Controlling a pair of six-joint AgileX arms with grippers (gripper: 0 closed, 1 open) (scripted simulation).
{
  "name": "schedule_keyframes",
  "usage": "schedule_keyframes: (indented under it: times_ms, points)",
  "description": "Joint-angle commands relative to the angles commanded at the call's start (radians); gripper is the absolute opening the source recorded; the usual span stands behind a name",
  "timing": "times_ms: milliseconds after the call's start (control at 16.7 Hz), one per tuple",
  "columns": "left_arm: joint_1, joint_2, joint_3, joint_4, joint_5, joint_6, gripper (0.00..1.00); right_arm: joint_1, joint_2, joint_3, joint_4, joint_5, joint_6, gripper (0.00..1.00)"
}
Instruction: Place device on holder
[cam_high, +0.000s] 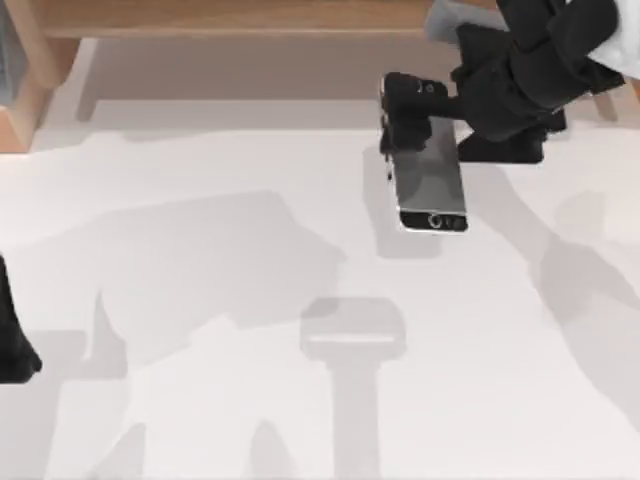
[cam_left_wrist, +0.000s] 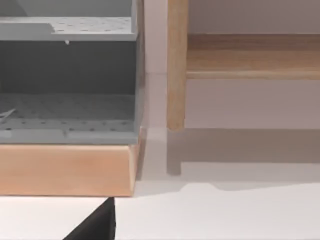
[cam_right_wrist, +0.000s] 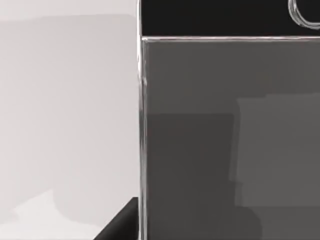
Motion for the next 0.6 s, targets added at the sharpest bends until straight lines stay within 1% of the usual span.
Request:
schedule_keyframes:
  times_ms: [360,600]
  points:
    - [0.000,0.000,0.000,0.000,0.000,0.000,1.00,-0.258,-0.160,-0.050,0.178,-0.180,-0.219,0.00]
    - [0.000,0.000,0.000,0.000,0.000,0.000,1.00,-0.429,-0.235,-0.102,0.283,-0.279,-0.347,0.00]
